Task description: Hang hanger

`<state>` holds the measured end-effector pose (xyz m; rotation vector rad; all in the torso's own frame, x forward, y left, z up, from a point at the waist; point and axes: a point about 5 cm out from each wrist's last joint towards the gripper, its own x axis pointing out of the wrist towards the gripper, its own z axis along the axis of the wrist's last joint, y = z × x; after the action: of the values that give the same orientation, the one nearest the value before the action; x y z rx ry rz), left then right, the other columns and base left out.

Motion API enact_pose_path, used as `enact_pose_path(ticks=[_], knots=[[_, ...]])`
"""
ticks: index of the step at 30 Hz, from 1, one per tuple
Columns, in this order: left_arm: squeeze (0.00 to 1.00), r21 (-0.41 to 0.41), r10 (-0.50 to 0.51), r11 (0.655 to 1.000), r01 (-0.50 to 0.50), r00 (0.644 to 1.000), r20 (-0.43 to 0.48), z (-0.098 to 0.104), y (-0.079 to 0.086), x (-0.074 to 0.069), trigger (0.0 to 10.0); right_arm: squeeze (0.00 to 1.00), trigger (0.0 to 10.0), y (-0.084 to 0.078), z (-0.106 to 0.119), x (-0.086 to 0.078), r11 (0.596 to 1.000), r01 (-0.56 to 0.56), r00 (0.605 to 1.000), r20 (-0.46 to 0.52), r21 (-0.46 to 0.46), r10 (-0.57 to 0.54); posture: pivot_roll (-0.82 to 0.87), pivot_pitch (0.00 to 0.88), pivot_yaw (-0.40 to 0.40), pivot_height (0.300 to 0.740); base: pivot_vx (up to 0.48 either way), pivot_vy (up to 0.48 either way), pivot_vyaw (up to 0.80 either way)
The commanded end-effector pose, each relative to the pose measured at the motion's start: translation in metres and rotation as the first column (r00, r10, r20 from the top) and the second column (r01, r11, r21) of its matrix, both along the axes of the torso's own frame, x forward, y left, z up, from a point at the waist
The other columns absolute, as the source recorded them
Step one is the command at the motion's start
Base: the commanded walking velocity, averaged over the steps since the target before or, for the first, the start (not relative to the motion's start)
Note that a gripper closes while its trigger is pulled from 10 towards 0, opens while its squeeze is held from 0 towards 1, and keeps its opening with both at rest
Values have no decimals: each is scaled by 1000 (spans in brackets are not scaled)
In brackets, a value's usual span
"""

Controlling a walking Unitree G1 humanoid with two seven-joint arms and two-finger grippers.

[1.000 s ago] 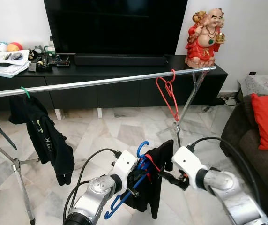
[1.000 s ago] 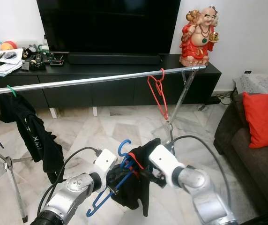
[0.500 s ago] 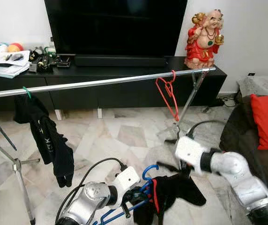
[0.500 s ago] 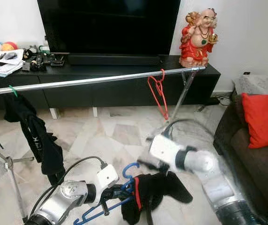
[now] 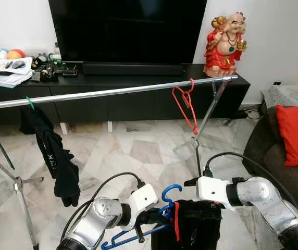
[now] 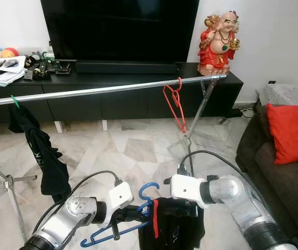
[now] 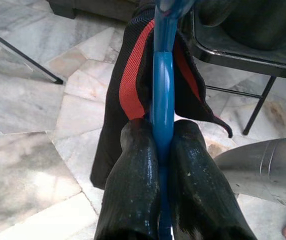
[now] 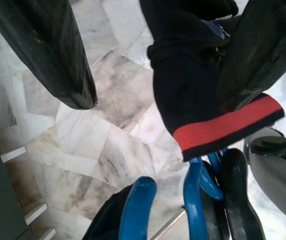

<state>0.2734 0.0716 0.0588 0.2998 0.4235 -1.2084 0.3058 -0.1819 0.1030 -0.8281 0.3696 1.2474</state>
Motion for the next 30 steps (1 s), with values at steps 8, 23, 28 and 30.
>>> enact_pose_path(ticks=[8, 23, 28, 30], knots=[[0, -17, -57, 998, 58, 998, 19, 12, -7, -2, 10000, 0, 10000, 0, -2, 1, 996, -91, 996, -20, -20, 91, -21, 0, -67, 740, 0, 0, 0], [0, -37, -93, 995, 94, 995, 20, 19, -15, -7, 10000, 0, 10000, 11, -16, 8, 984, -141, 990, 9, -108, 143, -2, 0, -75, 740, 0, 0, 0], [0, -36, -98, 994, 99, 995, 20, 20, -16, -7, 10000, 0, 10000, 11, -18, 7, 985, -144, 989, -21, -94, 143, -2, 0, -77, 740, 0, 0, 0], [0, -37, -102, 994, 103, 995, 23, 21, -17, -7, 10000, 0, 10000, 11, -22, 5, 985, -149, 988, -48, -86, 145, 1, 0, -76, 740, 0, 0, 0]])
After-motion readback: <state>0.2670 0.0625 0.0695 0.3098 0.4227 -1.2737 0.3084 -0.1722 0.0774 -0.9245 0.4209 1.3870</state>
